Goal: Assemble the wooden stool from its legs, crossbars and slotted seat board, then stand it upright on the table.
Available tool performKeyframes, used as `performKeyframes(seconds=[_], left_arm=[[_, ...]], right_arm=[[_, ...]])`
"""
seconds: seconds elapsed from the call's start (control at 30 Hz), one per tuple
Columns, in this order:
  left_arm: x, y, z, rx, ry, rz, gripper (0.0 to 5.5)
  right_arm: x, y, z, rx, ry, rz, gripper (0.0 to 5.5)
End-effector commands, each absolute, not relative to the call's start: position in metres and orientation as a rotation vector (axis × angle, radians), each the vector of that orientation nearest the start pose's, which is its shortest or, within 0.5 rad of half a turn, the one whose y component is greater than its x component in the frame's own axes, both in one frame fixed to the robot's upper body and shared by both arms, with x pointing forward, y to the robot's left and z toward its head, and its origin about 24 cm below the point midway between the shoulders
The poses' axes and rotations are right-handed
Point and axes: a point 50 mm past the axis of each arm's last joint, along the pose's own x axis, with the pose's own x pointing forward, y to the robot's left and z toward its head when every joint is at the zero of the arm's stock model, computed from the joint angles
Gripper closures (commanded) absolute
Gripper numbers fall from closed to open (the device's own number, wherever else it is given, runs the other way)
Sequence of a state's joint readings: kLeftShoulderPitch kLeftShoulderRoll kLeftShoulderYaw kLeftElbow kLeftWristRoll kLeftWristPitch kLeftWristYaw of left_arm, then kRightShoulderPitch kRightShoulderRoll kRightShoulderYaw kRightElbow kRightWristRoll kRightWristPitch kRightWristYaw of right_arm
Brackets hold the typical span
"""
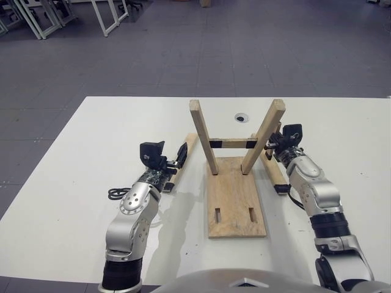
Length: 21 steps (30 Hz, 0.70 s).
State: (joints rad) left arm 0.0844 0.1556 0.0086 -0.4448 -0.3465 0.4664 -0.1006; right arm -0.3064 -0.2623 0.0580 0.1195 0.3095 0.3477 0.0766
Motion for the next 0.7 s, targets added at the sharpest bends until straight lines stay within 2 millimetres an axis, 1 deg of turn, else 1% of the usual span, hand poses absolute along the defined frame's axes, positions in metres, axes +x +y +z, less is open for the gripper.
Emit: performKeyframes(seconds=[0.03,0.07,0.13,0.23,0.3,0.37,0.43,0.53,0.6,0.7], left_arm=[[0.233,0.156,0.084,-0.166,0.106,-0.205,1.69],[0.232,0.155,0.084,-0.167,0.107,-0.203,1.69],[0.231,0.156,0.082,-0.169,0.111,-0.197,1.69],[0.231,0.156,0.081,-0.177,0.116,-0.189,1.69],[0.231,0.155,0.081,-0.181,0.119,-0.194,1.69],[0.231,0.154,0.081,-0.179,0.120,-0.202,1.69],[0.233,0.155,0.082,-0.175,0.117,-0.202,1.69],[0.234,0.155,0.082,-0.174,0.115,-0.194,1.69],[0.233,0.154,0.080,-0.177,0.120,-0.195,1.69],[0.233,0.154,0.078,-0.178,0.124,-0.196,1.69]], right_arm=[[0.295,-0.167,0.022,0.015,0.327,0.162,5.11],[0.287,-0.171,0.011,0.007,0.347,0.143,5.11],[0.262,-0.184,-0.012,-0.006,0.387,0.096,5.11],[0.229,-0.199,-0.032,-0.015,0.381,0.035,5.11],[0.219,-0.203,-0.039,-0.013,0.390,0.016,5.11],[0.221,-0.205,-0.041,-0.001,0.384,-0.011,5.11],[0.226,-0.209,-0.035,-0.001,0.346,-0.045,5.11],[0.238,-0.219,-0.012,-0.001,0.207,-0.111,5.11],[0.247,-0.220,0.007,-0.011,0.124,-0.118,5.11],[0.254,-0.217,0.028,-0.051,0.050,-0.109,5.11]])
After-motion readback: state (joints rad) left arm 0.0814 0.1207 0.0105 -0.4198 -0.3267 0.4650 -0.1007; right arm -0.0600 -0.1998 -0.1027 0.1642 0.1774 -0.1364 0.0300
